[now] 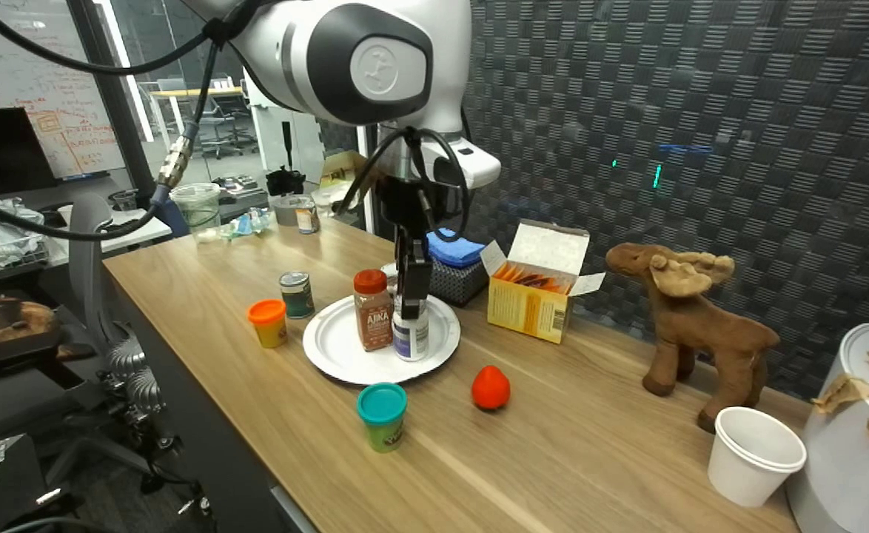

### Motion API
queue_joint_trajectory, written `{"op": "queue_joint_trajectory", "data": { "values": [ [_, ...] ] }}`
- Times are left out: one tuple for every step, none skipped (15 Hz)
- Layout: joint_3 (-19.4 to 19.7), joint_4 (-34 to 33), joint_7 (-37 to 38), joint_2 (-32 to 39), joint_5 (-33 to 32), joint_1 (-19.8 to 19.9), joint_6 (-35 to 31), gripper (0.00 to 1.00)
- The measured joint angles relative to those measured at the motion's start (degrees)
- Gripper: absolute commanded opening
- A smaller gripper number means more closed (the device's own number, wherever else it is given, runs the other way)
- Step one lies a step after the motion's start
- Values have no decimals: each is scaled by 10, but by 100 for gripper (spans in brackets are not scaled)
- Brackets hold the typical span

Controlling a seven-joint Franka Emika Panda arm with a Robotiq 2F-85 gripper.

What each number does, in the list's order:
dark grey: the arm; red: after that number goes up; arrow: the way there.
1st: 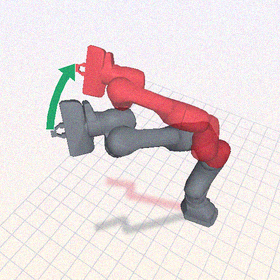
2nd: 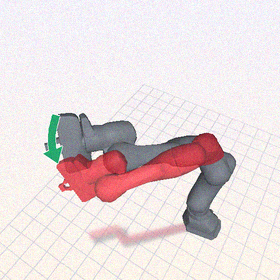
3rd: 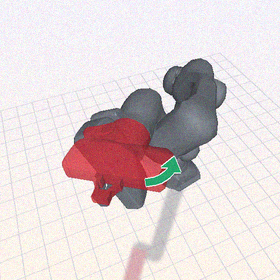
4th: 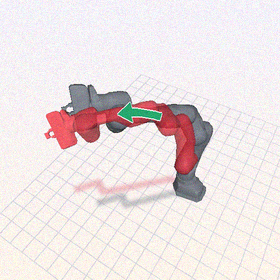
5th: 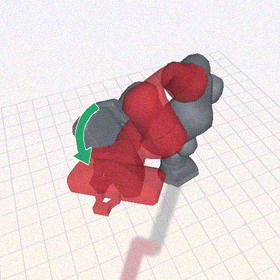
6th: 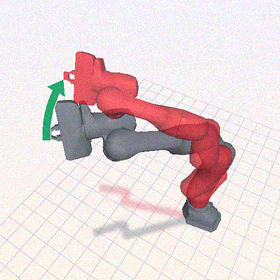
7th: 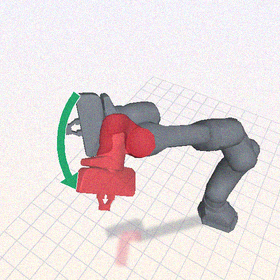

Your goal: Put the bottles and orange plushie surrounding the white plate on the white plate

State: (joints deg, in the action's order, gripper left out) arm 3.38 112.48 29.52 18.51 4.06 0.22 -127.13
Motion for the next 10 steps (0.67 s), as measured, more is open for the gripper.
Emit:
{"op": "queue_joint_trajectory", "data": {
  "values": [
    [2, -2, 2, -3, -10, -3, 0, 93],
    [4, -3, 5, -10, -19, -6, 0, 99],
    [5, -3, 8, -18, -27, -8, -1, 100],
    [6, -3, 11, -30, -34, -10, -1, 100],
    [6, -3, 15, -45, -39, -12, -1, 100],
    [6, -1, 18, -61, -39, -14, -2, 100],
    [6, 1, 22, -79, -39, -15, -2, 100],
    [5, 6, 27, -98, -39, -17, -2, 100],
    [3, 14, 30, -118, -39, -17, -2, 100],
    [0, 25, 31, -138, -39, -18, -2, 99]
  ]
}}
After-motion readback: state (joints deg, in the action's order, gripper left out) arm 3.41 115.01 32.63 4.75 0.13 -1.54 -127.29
